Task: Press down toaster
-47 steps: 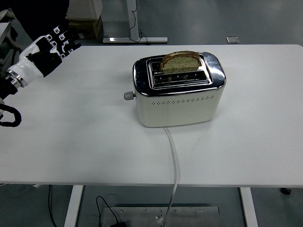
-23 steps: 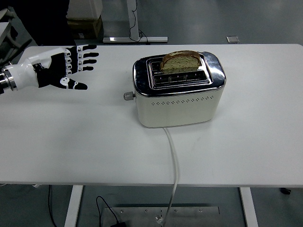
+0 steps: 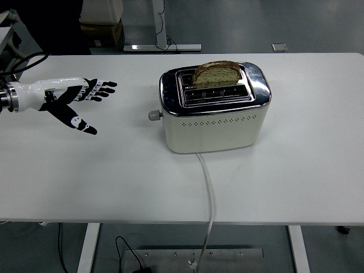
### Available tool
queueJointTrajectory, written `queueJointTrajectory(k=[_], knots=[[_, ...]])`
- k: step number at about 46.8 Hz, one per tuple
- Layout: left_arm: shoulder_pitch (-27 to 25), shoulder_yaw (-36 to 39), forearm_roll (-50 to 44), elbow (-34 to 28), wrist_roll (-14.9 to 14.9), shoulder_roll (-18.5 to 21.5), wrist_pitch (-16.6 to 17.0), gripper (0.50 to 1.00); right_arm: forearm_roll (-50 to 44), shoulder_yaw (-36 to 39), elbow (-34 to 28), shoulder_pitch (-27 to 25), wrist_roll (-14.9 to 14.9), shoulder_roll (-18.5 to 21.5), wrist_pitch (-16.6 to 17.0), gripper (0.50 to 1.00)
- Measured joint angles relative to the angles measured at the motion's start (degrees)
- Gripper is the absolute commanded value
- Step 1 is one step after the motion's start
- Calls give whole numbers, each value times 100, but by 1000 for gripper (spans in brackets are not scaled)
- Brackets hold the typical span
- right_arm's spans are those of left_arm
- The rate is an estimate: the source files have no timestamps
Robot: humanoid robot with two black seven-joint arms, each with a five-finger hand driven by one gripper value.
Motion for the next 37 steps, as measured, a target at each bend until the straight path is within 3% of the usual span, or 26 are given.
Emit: queueJointTrajectory(k=[14,23,37], knots=[[-382,306,389,-178,0,-230,1,1000,0,0,0,0,1,0,0,998],[-465,508,393,-458,187,-234,1,1000,0,0,0,1,2,0,0,1000],[-547,687,482,-472,240,-243,1,1000,0,0,0,0,1,0,0,1000]])
